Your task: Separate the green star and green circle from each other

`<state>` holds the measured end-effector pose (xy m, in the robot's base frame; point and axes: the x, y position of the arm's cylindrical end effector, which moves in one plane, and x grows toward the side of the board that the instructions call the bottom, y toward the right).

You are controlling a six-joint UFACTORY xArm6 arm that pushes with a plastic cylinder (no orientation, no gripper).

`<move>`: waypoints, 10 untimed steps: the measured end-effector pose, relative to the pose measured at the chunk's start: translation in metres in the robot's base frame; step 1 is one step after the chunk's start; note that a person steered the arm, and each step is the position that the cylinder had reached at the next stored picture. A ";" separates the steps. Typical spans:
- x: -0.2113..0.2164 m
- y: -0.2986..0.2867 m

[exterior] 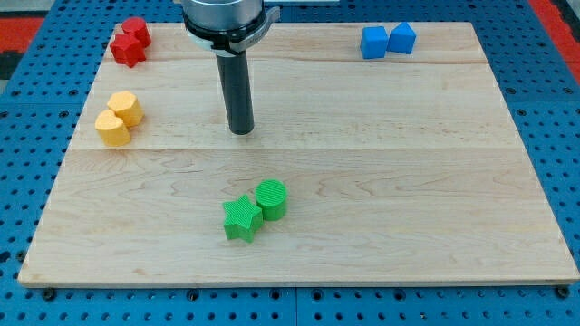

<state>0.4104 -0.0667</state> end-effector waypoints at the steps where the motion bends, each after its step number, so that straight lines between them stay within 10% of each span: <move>1: 0.000 0.000; 7: -0.069 0.102; 10: 0.146 -0.029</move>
<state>0.5562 -0.0958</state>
